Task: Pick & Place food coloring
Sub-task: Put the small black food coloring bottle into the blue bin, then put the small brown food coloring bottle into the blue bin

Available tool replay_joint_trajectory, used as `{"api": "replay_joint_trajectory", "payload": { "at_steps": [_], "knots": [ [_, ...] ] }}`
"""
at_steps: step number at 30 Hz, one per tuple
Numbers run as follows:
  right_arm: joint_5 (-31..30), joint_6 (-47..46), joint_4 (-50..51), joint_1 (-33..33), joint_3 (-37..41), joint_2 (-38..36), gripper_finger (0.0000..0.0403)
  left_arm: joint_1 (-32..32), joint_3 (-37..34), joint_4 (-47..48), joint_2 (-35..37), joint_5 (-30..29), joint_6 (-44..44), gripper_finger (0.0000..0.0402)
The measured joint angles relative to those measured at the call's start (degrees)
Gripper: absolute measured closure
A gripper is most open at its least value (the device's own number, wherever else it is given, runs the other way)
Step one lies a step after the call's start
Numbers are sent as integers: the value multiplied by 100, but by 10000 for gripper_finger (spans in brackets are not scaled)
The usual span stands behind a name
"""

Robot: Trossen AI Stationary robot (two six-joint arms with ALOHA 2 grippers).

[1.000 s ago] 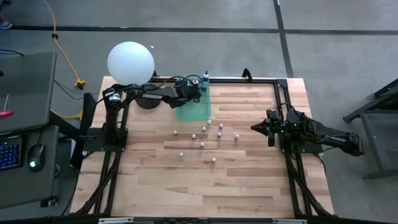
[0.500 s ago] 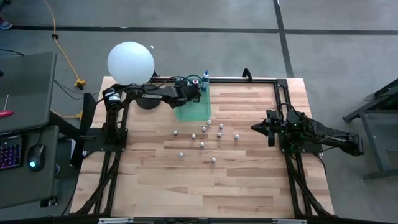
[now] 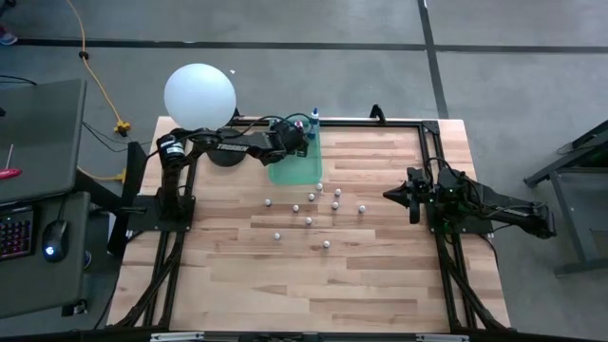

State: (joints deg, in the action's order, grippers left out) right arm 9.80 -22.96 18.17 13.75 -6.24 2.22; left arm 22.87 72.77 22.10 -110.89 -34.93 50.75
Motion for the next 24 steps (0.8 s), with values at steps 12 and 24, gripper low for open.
{"api": "replay_joint_trajectory", "payload": {
  "at_steps": [12,24],
  "knots": [
    [1,-3,0,0,0,0,402,-4,0,-305,22,357,-449,276],
    [0,-5,0,-1,0,0,402,-20,2,-374,651,178,-1041,276]
  ]
}}
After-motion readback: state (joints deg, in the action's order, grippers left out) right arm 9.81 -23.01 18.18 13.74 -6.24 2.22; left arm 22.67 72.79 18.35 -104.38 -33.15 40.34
